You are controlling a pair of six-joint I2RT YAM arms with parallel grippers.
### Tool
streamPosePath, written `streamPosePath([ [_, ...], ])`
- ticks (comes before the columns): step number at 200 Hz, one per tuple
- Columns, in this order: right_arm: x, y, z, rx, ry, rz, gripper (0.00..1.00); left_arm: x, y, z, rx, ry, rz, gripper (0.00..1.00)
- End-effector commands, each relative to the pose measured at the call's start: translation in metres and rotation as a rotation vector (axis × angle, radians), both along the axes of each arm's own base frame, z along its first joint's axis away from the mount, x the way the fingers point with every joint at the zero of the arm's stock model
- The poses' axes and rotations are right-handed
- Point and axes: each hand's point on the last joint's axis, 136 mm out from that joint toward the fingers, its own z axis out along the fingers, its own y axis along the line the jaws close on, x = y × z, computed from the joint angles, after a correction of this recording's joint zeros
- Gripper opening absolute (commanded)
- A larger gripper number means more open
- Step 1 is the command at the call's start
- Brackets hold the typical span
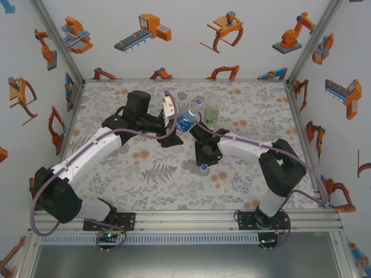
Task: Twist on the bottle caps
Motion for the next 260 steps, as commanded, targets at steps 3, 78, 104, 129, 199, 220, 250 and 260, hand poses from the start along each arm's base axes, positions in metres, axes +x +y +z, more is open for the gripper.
streamPosePath([
  [3, -0.01, 0.0, -0.011, -0.001, 0.047, -0.009, 0.42, -0.003, -0.004, 0.0, -0.01, 0.015, -0.017, 0.07],
  [78, -0.015, 0.002, -0.019, -0.003, 0.08, -0.004, 0.38, -0.003, -0.004, 0.001, -0.008, 0.014, -0.019, 0.07],
  [104, -0.014, 0.002, -0.018, -0.002, 0.082, -0.003, 0.38, -0.003, -0.004, 0.001, -0.009, 0.013, -0.02, 0.07],
  [129, -0.013, 0.002, -0.015, 0.002, 0.074, -0.005, 0.35, -0.004, -0.004, 0.001, -0.007, 0.015, -0.02, 0.07],
  [199, 0.002, 0.002, 0.028, 0.068, -0.058, 0.013, 0.25, -0.004, -0.004, -0.004, 0.012, 0.008, -0.021, 0.05],
  [220, 0.01, -0.005, 0.054, 0.09, -0.137, 0.044, 0.24, -0.005, -0.005, -0.006, 0.029, -0.001, -0.023, 0.05],
  [250, 0.017, -0.013, 0.099, 0.1, -0.29, 0.143, 0.21, -0.005, -0.003, -0.009, 0.048, -0.015, -0.02, 0.04],
  [260, 0.018, -0.018, 0.116, 0.092, -0.352, 0.171, 0.2, -0.004, -0.002, -0.009, 0.057, -0.024, -0.016, 0.04],
])
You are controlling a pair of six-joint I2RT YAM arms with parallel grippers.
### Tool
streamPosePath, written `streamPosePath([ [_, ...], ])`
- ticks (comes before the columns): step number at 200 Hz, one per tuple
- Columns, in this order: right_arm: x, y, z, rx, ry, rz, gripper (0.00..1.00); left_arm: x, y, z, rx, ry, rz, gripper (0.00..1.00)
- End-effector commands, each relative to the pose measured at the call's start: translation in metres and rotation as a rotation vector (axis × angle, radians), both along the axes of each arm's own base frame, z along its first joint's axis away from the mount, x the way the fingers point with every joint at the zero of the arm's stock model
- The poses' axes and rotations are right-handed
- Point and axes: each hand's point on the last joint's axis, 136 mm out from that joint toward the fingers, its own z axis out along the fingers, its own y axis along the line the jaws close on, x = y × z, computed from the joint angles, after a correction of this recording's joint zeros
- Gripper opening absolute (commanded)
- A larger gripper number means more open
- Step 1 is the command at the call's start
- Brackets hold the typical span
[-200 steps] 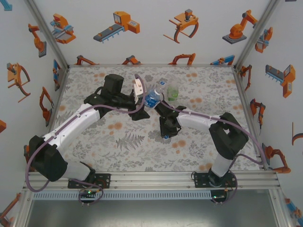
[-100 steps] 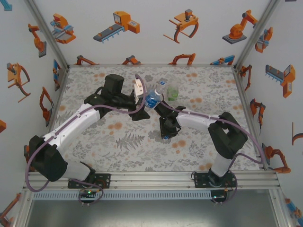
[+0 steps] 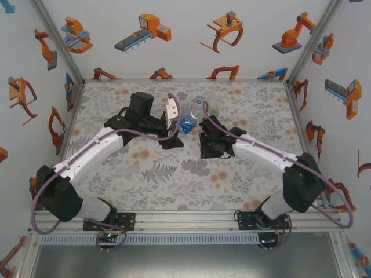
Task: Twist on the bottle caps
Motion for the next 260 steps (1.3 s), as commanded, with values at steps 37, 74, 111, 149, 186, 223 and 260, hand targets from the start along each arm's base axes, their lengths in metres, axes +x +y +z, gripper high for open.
streamPosePath([
  [37, -0.003, -0.015, 0.104, -0.007, -0.393, 0.237, 0.19, -0.004, 0.001, -0.003, 0.03, -0.057, -0.035, 0.02],
  [74, -0.027, -0.014, 0.171, 0.064, -0.601, 0.409, 0.19, -0.019, 0.0, -0.009, 0.045, -0.109, -0.103, 0.01],
  [111, -0.079, 0.003, 0.209, 0.155, -0.75, 0.752, 0.16, -0.039, 0.001, -0.018, 0.057, -0.156, -0.209, 0.0],
  [149, -0.114, 0.006, 0.23, 0.183, -0.878, 0.975, 0.16, -0.058, 0.001, -0.031, 0.103, -0.193, -0.304, 0.0],
  [186, -0.13, 0.013, 0.235, 0.189, -0.961, 1.131, 0.16, -0.067, -0.001, -0.037, 0.132, -0.195, -0.351, 0.0],
  [223, -0.131, 0.021, 0.23, 0.202, -0.932, 1.191, 0.16, -0.078, 0.0, -0.047, 0.164, -0.235, -0.406, 0.0],
  [260, -0.135, 0.026, 0.225, 0.228, -0.901, 1.235, 0.16, -0.079, 0.0, -0.047, 0.167, -0.232, -0.41, 0.0],
])
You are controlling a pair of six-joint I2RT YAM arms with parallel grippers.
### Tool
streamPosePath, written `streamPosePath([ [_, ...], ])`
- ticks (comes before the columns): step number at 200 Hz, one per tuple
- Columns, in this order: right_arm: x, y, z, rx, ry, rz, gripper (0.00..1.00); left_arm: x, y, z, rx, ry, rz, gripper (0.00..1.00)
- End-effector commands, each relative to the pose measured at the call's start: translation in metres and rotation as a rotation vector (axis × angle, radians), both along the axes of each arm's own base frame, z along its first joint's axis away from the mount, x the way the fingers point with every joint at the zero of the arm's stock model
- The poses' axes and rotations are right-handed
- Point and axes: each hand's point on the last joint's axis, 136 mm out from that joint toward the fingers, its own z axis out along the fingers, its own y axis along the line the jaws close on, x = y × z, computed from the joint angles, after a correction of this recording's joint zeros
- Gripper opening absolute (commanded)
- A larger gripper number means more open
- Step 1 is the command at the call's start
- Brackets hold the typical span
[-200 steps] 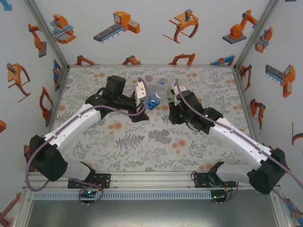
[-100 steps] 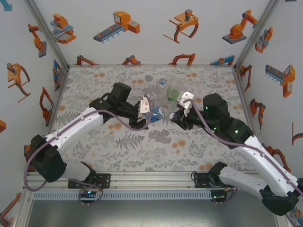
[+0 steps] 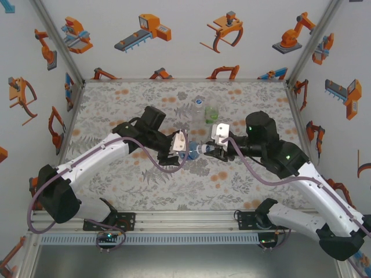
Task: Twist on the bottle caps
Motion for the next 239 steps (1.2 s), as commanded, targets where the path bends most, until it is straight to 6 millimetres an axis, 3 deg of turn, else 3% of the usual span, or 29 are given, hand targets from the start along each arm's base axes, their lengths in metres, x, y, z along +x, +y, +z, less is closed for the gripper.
streamPosePath([
  [1, -0.009, 0.003, 0.008, 0.013, -0.025, 0.07, 0.16, -0.011, 0.0, 0.004, -0.013, -0.01, -0.056, 0.0],
  [191, -0.03, 0.015, -0.009, -0.041, -0.116, 0.32, 0.08, -0.032, -0.005, 0.01, -0.021, 0.071, -0.141, 0.0],
  [213, -0.024, 0.017, -0.01, -0.032, -0.083, 0.274, 0.04, -0.031, -0.005, 0.012, -0.021, 0.068, -0.135, 0.0],
  [239, -0.003, 0.02, -0.011, 0.009, 0.043, 0.107, 0.01, -0.021, -0.007, 0.012, -0.016, 0.045, -0.084, 0.0],
])
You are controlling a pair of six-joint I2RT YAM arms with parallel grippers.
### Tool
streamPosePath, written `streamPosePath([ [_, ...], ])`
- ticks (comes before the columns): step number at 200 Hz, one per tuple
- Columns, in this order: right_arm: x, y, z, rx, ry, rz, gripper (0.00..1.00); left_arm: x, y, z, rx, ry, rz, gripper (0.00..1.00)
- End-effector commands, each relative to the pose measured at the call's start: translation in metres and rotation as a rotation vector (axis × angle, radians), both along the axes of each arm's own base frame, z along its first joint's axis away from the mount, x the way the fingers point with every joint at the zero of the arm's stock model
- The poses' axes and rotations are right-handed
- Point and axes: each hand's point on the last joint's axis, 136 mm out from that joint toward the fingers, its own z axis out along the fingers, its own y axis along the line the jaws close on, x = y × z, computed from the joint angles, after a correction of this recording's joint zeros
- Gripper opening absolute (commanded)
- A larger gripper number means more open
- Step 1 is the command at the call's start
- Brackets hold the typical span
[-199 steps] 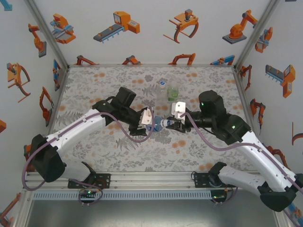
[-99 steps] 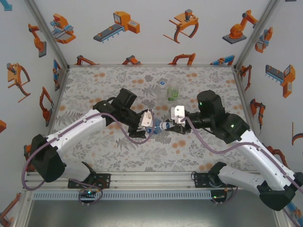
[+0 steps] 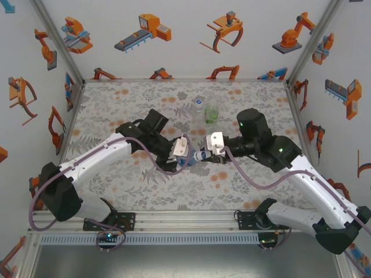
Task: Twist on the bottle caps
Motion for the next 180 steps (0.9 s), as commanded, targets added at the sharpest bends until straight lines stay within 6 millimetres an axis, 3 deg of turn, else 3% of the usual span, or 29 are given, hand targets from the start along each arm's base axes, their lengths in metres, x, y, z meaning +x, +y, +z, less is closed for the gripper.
streamPosePath([
  [1, 0.019, 0.008, 0.002, 0.046, 0.092, -0.125, 0.01, 0.001, -0.014, 0.028, -0.092, -0.03, -0.024, 0.0],
  [75, 0.07, 0.004, -0.017, 0.169, 0.592, -0.609, 0.0, 0.029, -0.013, 0.031, -0.102, -0.124, 0.112, 0.0],
  [139, 0.091, 0.005, -0.042, 0.379, 1.224, -0.9, 0.0, 0.034, -0.013, 0.037, -0.155, -0.178, 0.14, 0.0],
  [180, 0.093, 0.005, -0.062, 0.429, 1.54, -1.017, 0.0, 0.039, -0.014, 0.039, -0.17, -0.19, 0.166, 0.0],
])
